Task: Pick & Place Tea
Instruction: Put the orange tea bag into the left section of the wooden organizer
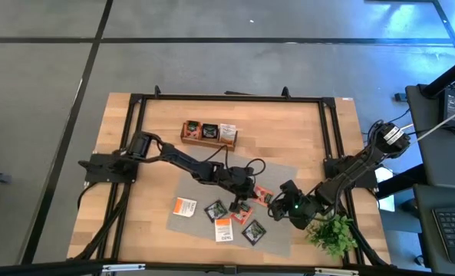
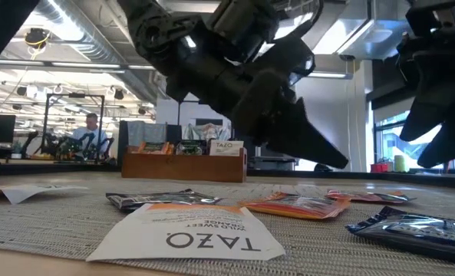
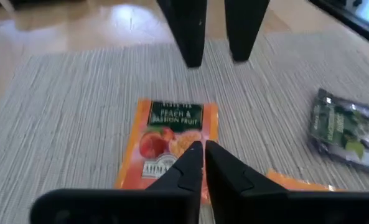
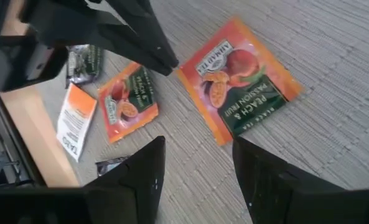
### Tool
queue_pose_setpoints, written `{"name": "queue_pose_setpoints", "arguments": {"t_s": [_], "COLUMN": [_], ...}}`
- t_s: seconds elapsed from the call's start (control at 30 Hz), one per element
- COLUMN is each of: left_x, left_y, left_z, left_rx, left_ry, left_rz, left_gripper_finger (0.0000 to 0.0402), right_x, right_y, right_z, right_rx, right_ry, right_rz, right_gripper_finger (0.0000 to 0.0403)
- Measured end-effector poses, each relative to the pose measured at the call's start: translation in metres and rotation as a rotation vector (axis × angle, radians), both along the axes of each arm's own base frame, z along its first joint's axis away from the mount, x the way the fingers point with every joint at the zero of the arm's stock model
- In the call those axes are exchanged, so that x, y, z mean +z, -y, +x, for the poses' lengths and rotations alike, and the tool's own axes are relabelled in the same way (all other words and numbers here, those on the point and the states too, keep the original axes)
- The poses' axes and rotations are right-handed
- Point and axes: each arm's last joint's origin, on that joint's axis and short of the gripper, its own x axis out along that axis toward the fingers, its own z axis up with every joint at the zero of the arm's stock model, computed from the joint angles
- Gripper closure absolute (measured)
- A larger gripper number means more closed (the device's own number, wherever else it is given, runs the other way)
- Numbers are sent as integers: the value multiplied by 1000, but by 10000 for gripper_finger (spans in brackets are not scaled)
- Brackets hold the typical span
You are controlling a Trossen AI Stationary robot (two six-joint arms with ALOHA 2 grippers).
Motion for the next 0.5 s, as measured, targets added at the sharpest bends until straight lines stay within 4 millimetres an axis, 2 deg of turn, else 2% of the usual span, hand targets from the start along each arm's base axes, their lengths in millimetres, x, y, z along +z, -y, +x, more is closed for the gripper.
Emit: {"name": "queue_pose_setpoints", "arguments": {"t_s": [0.2,0.5], "left_x": [-11,-16], "left_y": [-6,-10], "left_z": [1,0], "left_rx": [18,52], "left_ry": [-31,-65], "left_rz": [-4,-10], "left_gripper_finger": [398,400], "right_x": [0,0], "right_y": [0,7], "right_z": [1,7], "right_rx": [-2,-22], "right_ry": [7,-15], "right_rz": [7,38], "right_gripper_finger": [214,214]}}
